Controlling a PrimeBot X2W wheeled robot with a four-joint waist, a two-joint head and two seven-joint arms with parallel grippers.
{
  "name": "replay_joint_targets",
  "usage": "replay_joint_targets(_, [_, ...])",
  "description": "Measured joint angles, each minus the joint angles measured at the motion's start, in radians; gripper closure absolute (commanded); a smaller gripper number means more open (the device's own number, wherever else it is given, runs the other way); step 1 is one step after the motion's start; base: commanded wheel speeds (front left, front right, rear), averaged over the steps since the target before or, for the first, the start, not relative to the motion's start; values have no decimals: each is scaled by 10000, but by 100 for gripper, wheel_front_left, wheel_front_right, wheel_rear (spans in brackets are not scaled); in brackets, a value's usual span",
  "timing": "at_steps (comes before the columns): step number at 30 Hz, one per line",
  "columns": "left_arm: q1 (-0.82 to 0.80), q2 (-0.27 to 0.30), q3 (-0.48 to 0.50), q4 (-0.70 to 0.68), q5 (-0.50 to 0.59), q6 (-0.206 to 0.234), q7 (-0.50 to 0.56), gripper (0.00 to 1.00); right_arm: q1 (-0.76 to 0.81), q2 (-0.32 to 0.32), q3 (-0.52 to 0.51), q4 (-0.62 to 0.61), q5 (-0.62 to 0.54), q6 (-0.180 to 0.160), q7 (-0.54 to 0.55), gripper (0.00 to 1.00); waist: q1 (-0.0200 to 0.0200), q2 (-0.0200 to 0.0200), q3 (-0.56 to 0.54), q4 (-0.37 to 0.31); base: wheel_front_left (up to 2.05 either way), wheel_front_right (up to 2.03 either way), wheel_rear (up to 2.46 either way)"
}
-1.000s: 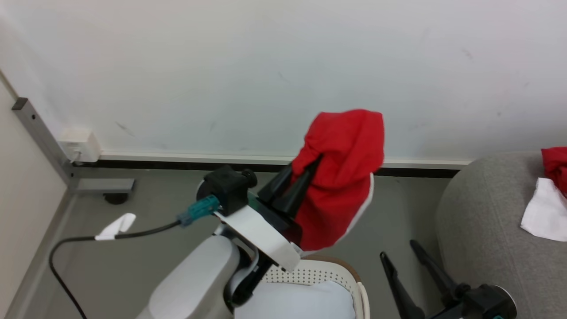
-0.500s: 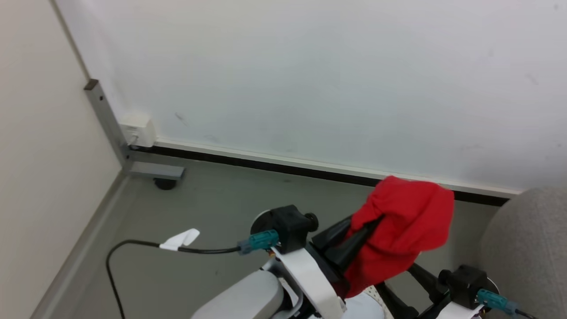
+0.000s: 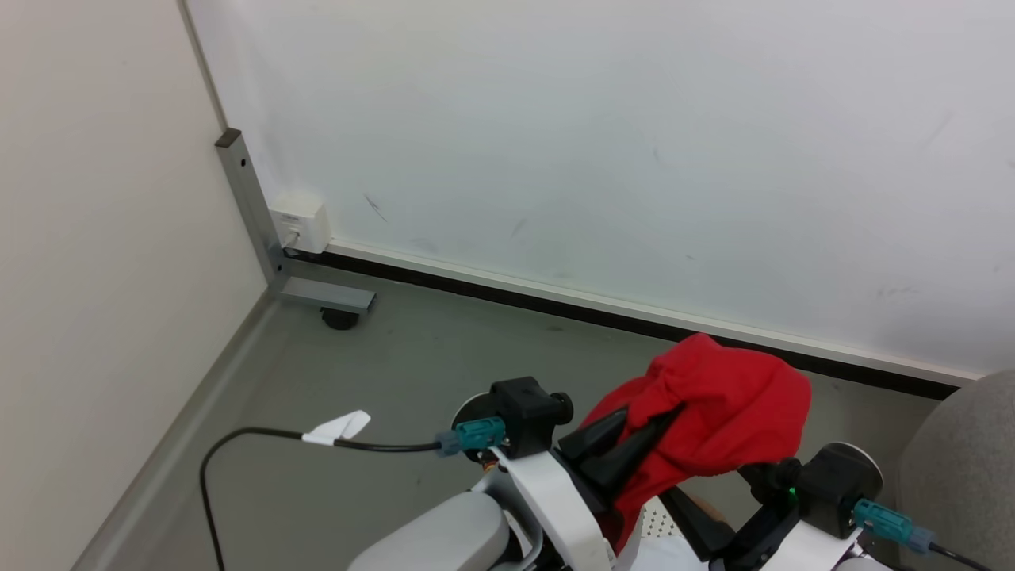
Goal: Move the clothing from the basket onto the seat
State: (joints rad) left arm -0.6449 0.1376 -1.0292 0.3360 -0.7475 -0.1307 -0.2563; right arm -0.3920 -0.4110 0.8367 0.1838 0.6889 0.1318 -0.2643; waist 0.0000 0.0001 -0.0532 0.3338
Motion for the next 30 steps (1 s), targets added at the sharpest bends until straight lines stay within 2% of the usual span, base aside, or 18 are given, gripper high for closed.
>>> replay_joint_targets(1, [-36,2,8,63,-13,0,-2,100,87,35,-69,-58,-104,0,0,7,0,0,5,5,0,0,0])
replay_joint_targets(3, [-65,10,25,171,-33,0,-8,100,271,105,-242,-161,-247,0,2,100,0,0,15,-7,0,0,0])
replay_joint_targets(20, [-76,73,535,466,-15,-6,-67,100,910,366,-926,-654,-742,0,2,100,0,0,67,-491,0,0,0])
replay_joint_targets(21, [-54,73,575,466,-2,-6,-67,88,934,376,-955,-683,-752,0,2,100,0,0,82,-526,0,0,0])
replay_joint_targets(22, [-35,71,621,468,31,-8,-67,68,961,382,-991,-698,-792,0,2,100,0,0,100,-558,0,0,0])
replay_joint_targets(23, [-19,69,667,477,59,-8,-67,54,986,389,-1022,-700,-796,0,2,100,0,0,119,-592,0,0,0])
replay_joint_targets(24, [12,61,773,493,65,-6,-69,0,1014,397,-1057,-708,-802,0,2,100,0,0,134,-629,0,0,0])
replay_joint_targets(30, [136,71,1039,430,343,0,-77,0,1085,462,-1593,-823,-978,0,2,100,0,0,223,-992,0,0,0])
